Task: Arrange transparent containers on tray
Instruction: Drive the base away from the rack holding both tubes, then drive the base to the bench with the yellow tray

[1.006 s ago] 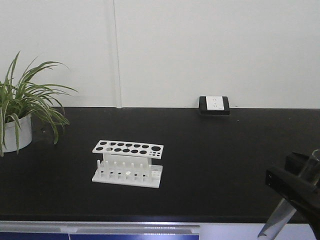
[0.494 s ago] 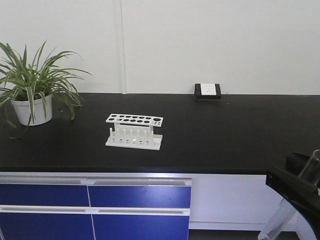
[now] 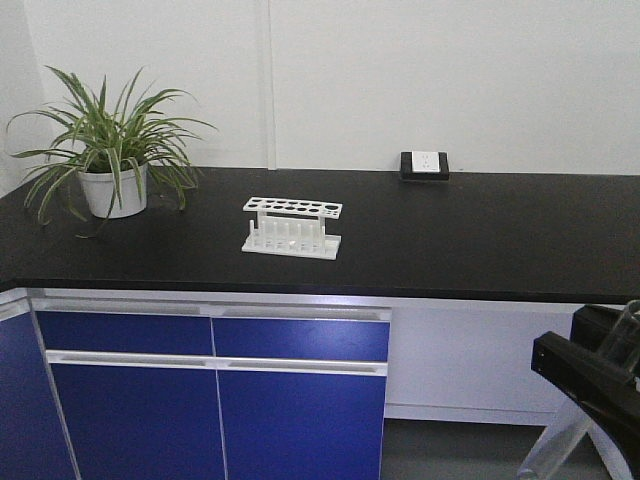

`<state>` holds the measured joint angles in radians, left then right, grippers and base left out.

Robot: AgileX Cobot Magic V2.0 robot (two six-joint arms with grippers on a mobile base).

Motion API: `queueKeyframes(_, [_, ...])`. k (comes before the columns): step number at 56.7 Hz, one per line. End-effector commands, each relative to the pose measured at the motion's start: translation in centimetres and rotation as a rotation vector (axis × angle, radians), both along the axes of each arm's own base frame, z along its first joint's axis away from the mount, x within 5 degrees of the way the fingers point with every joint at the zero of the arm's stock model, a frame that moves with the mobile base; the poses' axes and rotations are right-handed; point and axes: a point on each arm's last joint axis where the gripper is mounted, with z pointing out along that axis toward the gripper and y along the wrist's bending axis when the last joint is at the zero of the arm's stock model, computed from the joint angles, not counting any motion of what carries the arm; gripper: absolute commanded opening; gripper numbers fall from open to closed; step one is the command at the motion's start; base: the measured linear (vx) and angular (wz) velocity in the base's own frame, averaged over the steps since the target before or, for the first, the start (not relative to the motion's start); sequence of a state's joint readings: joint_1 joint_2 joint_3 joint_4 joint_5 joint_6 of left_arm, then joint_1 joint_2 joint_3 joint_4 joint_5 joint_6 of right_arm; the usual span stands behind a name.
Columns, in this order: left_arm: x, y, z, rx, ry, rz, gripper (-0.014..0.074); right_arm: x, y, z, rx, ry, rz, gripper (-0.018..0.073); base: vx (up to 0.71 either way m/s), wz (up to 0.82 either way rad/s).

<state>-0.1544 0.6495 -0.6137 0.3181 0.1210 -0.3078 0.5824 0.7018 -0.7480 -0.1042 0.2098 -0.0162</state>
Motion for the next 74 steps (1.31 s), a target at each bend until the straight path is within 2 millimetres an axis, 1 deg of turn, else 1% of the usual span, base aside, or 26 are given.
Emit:
queueKeyframes(1, [-0.05, -0.31, 1.62, -0.025, -0.101, -0.032, 0.0146, -0.23, -0.15, 1.80, 0.053, -0.103, 0.003, -0.0011, -0.30, 0.10])
queueKeyframes(22, [-0.05, -0.31, 1.62, -0.025, -0.101, -0.032, 0.0146, -0.23, -0.15, 1.80, 0.053, -0.103, 0.003, -0.0011, -0.25, 0.13])
queueKeyframes(36, [-0.05, -0.31, 1.62, -0.025, -0.101, -0.032, 0.0146, -0.23, -0.15, 1.80, 0.053, -0.103, 0.003, -0.0011, -0.16, 0.29])
queueKeyframes(57, [-0.05, -0.31, 1.62, -0.025, -0.101, -0.032, 0.0146, -0.23, -0.15, 1.80, 0.053, -0.103, 0.003, -0.0011, -0.08, 0.46])
queueKeyframes(74, [-0.05, -0.31, 1.62, -0.025, -0.101, -0.032, 0.0146, -0.23, -0.15, 1.80, 0.053, -0.103, 0.003, -0.0011, -0.02, 0.68])
